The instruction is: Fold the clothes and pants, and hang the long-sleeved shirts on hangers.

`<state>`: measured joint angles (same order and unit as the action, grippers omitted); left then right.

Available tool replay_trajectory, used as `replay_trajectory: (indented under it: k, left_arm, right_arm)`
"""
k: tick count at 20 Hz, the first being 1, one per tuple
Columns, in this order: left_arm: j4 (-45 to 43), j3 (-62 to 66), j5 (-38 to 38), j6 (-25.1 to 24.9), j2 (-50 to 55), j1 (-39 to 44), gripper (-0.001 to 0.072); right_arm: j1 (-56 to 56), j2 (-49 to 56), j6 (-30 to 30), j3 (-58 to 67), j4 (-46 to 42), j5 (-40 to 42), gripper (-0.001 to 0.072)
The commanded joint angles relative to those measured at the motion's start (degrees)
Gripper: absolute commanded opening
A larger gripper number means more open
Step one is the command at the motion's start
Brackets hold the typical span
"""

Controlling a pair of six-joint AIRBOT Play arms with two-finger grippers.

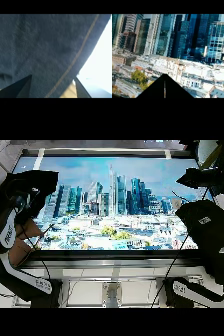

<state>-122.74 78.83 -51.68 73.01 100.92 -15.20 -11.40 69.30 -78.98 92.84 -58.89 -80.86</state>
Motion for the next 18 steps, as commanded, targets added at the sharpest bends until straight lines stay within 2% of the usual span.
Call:
replay_trajectory:
  k: [1, 4, 5, 8, 10, 13, 16, 18]
  left_arm:
    - [-3.48, 0.15, 6.54, -0.15, 1.44, -0.04, 0.0488]
    - [-5.22, 0.17, 9.29, -0.17, 1.70, -0.02, 0.0174]
    - [-5.22, 0.20, 9.16, -0.17, 1.68, -0.02, 0.0044]
    - [-5.14, 0.33, 6.80, 2.27, 0.26, 2.64, 0.0038]
    - [-2.80, 0.94, 4.68, 6.49, -2.99, 7.65, 0.0038]
    - [9.53, 1.05, 2.16, 7.80, -10.10, 18.08, 0.0038]
    - [22.08, 1.05, 1.53, 7.80, -16.00, 32.11, 0.0038]
    - [27.19, 1.05, 1.53, 7.85, -17.38, 41.81, 0.0038]
  right_arm:
    - [0.07, 0.04, 0.02, -0.02, 0.00, 0.02, 0.0012]
    - [0.07, 0.04, 0.02, -0.02, 0.00, 0.07, 0.0012]
    - [0.07, 0.04, 0.04, -0.02, 0.00, 0.24, 0.0012]
    - [0.07, 0.04, 0.11, 0.00, -0.28, 1.51, 0.0011]
    - [0.04, 0.02, 0.17, 0.04, -2.56, 1.16, 0.0012]
    - [-0.07, -0.09, 0.28, 0.07, -9.18, -1.75, 0.0012]
    - [-0.07, -0.09, 0.59, 0.04, -18.73, -5.22, 0.0012]
    - [-0.07, -0.09, 0.74, 0.04, -23.10, -5.31, 0.0012]
